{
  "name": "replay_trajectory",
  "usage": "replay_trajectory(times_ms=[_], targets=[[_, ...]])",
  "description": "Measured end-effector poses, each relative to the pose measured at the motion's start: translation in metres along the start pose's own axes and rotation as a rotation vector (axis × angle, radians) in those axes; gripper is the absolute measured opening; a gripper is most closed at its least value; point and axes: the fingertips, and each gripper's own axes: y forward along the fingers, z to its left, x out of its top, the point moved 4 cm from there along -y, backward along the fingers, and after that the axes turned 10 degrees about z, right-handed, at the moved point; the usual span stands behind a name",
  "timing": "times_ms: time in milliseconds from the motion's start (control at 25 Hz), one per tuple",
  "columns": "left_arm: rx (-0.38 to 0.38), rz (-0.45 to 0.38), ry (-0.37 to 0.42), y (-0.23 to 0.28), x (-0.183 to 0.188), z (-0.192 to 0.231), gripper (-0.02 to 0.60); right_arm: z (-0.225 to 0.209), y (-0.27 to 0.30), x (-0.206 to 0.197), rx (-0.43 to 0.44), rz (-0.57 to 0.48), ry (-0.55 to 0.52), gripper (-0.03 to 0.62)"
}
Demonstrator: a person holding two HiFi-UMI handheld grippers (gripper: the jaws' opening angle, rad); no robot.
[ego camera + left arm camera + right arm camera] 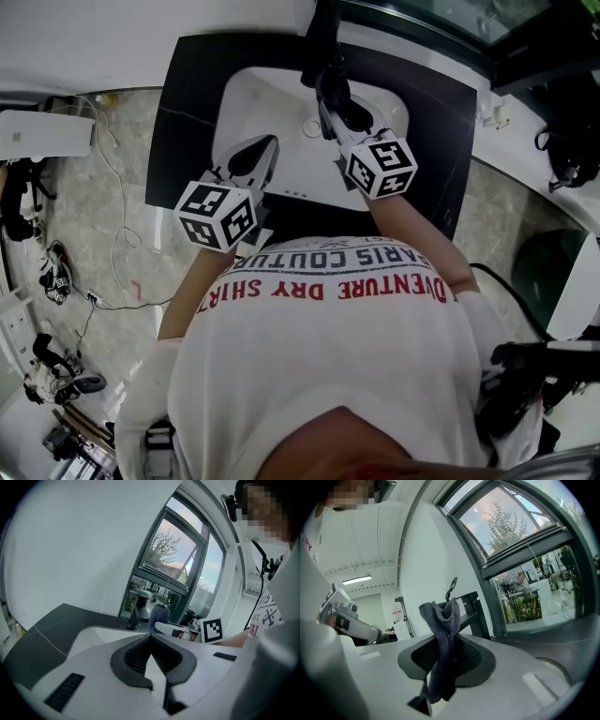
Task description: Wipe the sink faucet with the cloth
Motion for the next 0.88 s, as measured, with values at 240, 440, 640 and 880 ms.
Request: replay_trajectory(times_ms=[240, 440, 640, 880], targets=[[0.046, -0.046, 0.036, -0.024, 0.007, -0.021, 0.002, 0.025, -0.023, 0.007, 0.07, -0.027, 0.0, 0.077], [0.017, -0.077, 0.07, -0.024, 0.026, -0.017, 0.002, 0.034, -0.036, 0.02, 0.067, -0.056, 0.01, 0.077], [-0.058, -0.084, 0.096, -0.025, 0.044, 0.01, 0.002, 0.06, -0.024, 0.028, 0.031, -0.07, -0.01, 0.077], [-0.142, -0.026, 0.129, -0.048, 0.053, 0.106, 0.002, 0.117, 0.056, 0.032, -0.051, -0.087, 0.014, 0.077]])
